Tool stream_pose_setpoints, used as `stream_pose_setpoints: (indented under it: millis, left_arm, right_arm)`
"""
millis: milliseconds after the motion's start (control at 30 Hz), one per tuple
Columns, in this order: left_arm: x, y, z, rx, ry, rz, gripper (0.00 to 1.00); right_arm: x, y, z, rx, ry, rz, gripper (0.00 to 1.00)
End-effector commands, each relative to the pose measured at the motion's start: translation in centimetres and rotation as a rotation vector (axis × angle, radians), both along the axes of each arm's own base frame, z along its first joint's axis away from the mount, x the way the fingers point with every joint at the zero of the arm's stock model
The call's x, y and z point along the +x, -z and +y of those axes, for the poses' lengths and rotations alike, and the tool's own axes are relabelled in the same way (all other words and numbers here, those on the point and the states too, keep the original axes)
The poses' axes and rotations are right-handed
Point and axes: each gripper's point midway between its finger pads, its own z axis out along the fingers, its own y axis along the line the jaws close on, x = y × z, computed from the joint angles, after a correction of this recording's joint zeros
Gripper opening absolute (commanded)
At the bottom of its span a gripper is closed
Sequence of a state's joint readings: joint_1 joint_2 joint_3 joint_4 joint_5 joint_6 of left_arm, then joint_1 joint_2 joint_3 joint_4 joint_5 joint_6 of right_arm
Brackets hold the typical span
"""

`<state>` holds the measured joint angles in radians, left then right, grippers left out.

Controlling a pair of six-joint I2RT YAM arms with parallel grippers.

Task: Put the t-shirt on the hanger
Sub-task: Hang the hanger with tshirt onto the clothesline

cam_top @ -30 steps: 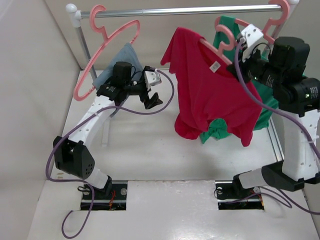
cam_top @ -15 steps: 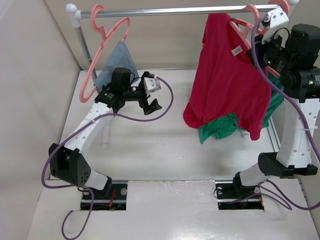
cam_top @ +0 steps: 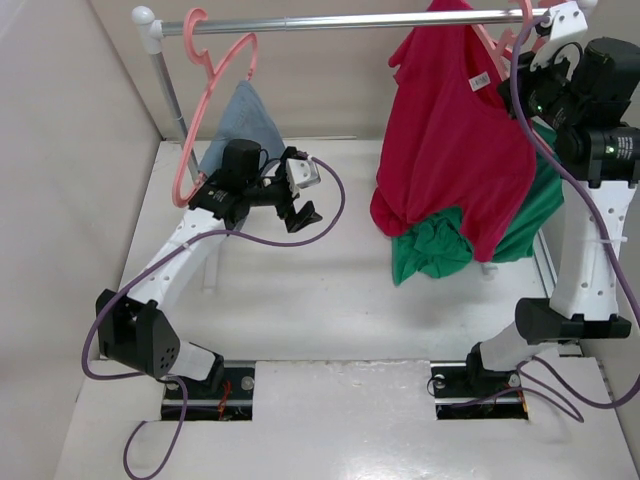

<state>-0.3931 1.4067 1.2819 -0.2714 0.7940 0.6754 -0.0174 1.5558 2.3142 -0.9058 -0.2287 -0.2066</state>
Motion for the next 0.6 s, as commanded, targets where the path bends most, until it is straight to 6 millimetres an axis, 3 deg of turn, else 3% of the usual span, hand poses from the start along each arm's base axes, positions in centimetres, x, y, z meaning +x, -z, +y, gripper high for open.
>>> stream_pose_setpoints:
  millis: [0, 100, 133, 333, 367, 400, 567]
  left_arm:
    - [-0.7, -1.7, 0.1, -0.024, 0.009, -0.063, 1.00]
    - [-0.7, -1.7, 0.1, -0.024, 0.009, -0.063, 1.00]
    - [-0.7, -1.7, 0.1, -0.024, 0.009, -0.063, 1.00]
    - [-0.6, -1.2, 0.2, -0.016, 0.001, -0.056, 1.00]
    - [-0.6, -1.2, 0.2, -0.016, 0.001, -0.056, 1.00]
    - [-0.6, -1.2, 0.2, -0.016, 0.001, -0.056, 1.00]
    - [-0.7, -1.1, 0.2, -0.013, 0.001, -0.048, 1.00]
  right_arm:
    - [1.5, -2.6, -0.8, 0.038, 0.015, -0.128, 0.00]
    - [2.0, -1.7, -0.7, 0.050, -0.002, -0.104, 0.00]
    - [2.6, -0.5, -0.6, 0.053, -0.013, -0.078, 0.00]
    - [1.5, 0.9, -0.3, 0.055, -0.022, -0.060, 0.02]
    - [0.7, 0.4, -0.5, 0.053, -0.010, -0.075, 0.29]
    - [0.2, 0.3, -0.7, 0.051, 0.002, -0.080, 0.41]
    - [-3.6, -1.8, -0.7, -0.013, -0.004, -0.167, 0.68]
